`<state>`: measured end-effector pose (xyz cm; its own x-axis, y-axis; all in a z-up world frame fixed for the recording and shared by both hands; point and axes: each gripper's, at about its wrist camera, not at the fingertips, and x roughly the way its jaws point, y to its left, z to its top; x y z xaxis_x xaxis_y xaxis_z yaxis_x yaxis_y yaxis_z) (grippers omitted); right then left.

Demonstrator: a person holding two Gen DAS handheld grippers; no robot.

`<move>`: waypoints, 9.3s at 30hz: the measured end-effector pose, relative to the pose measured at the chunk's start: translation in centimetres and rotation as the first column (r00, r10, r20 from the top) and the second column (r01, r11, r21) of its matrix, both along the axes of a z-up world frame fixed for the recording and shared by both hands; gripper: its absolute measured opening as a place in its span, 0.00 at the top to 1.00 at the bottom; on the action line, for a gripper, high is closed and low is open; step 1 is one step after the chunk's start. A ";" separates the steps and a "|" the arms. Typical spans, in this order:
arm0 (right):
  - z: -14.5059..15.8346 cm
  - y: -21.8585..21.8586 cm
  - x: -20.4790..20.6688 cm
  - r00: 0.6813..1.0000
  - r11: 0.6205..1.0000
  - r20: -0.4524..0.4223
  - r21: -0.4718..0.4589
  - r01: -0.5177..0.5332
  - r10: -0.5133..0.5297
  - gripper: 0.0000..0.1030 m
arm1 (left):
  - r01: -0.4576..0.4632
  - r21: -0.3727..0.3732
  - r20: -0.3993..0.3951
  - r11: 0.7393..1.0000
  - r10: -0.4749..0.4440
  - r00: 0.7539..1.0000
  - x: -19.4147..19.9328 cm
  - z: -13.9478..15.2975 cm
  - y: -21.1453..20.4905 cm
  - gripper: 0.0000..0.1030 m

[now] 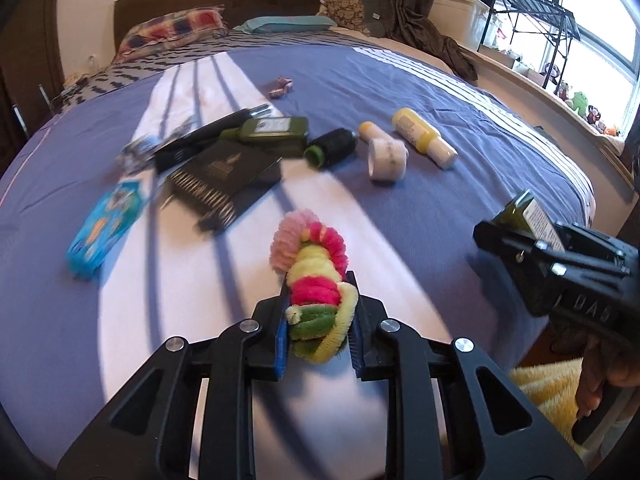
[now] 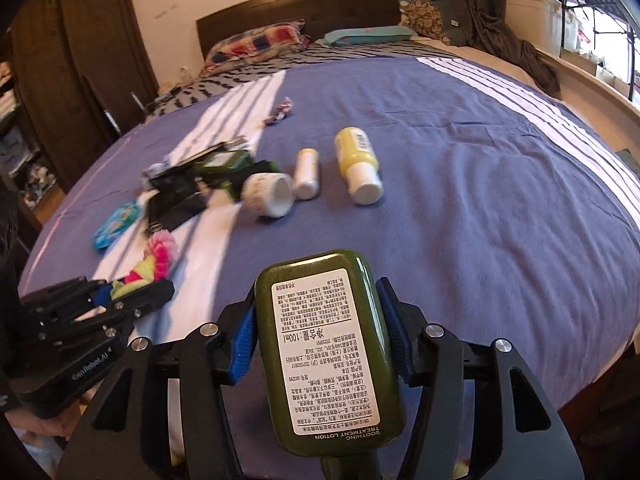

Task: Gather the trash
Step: 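Lower both held items below the bed edge and open both tools over the bin, then grasp the blue wet-wipe pack with the left tool while the right tool grasps the white tape roll, then lower both held items into the bin and open both tools, then grasp the black MARRY&ARI box with the left tool while the right tool grasps the yellow bottle, then lower the box and yellow bottle into the bin and open both tools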

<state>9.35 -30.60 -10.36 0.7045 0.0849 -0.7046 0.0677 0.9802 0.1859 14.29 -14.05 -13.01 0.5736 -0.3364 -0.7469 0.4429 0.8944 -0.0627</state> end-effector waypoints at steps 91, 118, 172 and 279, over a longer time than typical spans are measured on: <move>-0.1 3.4 5.9 0.996 0.995 0.017 -0.041 0.089 -0.088 0.22 | -0.258 0.034 -0.016 0.966 0.259 0.966 5.0 0.8 14.5 0.24; -1.7 3.7 8.3 0.997 0.996 -0.021 -0.054 0.076 -0.078 0.75 | -0.235 0.068 -0.031 0.970 0.238 0.971 10.6 -0.7 12.1 0.63; -14.2 12.7 -11.4 0.873 0.957 -0.394 0.091 -0.276 0.289 0.74 | -0.078 0.117 -0.407 0.990 0.120 0.906 -15.1 -14.5 9.7 0.62; -1.0 -0.8 8.0 0.997 0.995 -0.071 -0.096 0.032 -0.039 0.68 | -0.198 0.047 -0.172 0.979 0.203 0.964 10.6 -0.4 4.6 0.18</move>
<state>17.39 -31.43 -11.33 0.6524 -0.0090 -0.7578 0.1131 0.9899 0.0856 24.85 -9.42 -13.41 0.4865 -0.2047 -0.8494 0.2386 0.9663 -0.0962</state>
